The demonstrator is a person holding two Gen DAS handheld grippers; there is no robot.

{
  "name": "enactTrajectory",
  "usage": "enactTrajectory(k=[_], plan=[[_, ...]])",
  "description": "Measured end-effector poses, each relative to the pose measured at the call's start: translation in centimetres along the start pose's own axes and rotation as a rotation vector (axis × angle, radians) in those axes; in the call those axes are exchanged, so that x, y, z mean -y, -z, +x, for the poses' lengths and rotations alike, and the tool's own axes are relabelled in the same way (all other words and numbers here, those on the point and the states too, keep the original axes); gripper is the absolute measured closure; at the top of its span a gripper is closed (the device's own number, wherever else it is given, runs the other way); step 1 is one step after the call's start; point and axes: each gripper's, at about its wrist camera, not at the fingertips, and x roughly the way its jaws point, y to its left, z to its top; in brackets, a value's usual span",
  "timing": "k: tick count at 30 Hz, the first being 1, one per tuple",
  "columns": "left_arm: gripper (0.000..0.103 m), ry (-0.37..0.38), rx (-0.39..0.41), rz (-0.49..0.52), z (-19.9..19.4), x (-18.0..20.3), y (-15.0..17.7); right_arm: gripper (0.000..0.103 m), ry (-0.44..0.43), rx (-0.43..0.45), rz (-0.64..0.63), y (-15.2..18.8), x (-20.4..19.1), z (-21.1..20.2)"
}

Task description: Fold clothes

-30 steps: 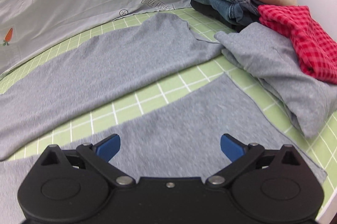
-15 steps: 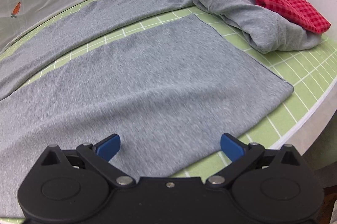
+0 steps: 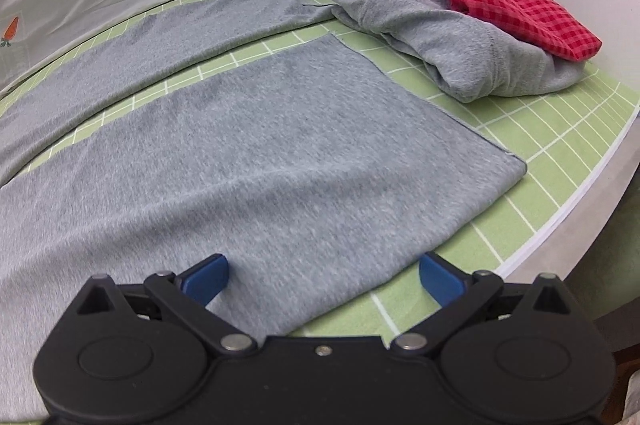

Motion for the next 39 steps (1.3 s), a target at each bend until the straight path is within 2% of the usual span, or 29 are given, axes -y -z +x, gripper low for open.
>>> enactTrajectory(k=[4,9,12,13,14,16,19,21,22,23,24,25,26,31,39], plan=[[0.003,-0.007,0.012,-0.059,-0.5,-1.4,-0.2,0.0,0.026,0.005,0.067,-0.9,0.6,0.6],[0.007,-0.049,0.066,-0.236,-1.3,-5.6,-0.8,0.0,0.061,0.009,0.088,-1.3,0.1,1.1],[0.015,-0.101,0.093,-0.298,-1.3,-7.9,-1.2,0.0,0.074,0.009,0.103,-1.5,-0.1,1.2],[0.021,-0.12,0.098,-0.313,-1.2,-8.5,-1.4,0.0,0.077,0.008,0.11,-1.6,-0.1,1.3],[0.028,-0.135,0.1,-0.335,-1.0,-9.2,-1.7,0.001,0.083,0.009,0.117,-1.6,-0.1,1.3],[0.033,-0.158,0.104,-0.388,-0.6,-10.4,-2.1,0.006,0.096,0.018,0.134,-1.8,-0.1,1.1],[0.034,-0.177,0.117,-0.444,0.0,-11.9,-2.7,0.027,0.117,0.03,0.16,-2.1,0.1,0.9],[0.044,-0.191,0.124,-0.48,0.3,-12.9,-3.1,0.051,0.124,0.04,0.174,-2.3,0.3,0.7],[0.056,-0.198,0.12,-0.48,0.6,-13.1,-3.3,0.056,0.125,0.043,0.179,-2.4,0.4,0.7],[0.074,-0.206,0.118,-0.48,0.8,-13.2,-3.4,0.07,0.124,0.045,0.184,-2.4,0.5,0.6],[0.081,-0.218,0.124,-0.482,0.9,-13.4,-3.6,0.085,0.122,0.046,0.192,-2.5,0.6,0.5],[0.097,-0.216,0.129,-0.488,1.0,-13.5,-3.6,0.091,0.116,0.045,0.205,-2.5,0.9,0.5],[0.1,-0.209,0.134,-0.502,1.0,-13.7,-3.7,0.098,0.104,0.044,0.221,-2.5,1.1,0.5],[0.102,-0.208,0.175,-0.519,0.3,-13.9,-4.2,0.1,0.109,0.065,0.243,-2.6,1.4,0.0],[0.102,-0.179,0.306,-0.503,-3.5,-13.3,-7.2,0.1,0.089,0.228,0.16,-6.2,-0.6,-2.6]])
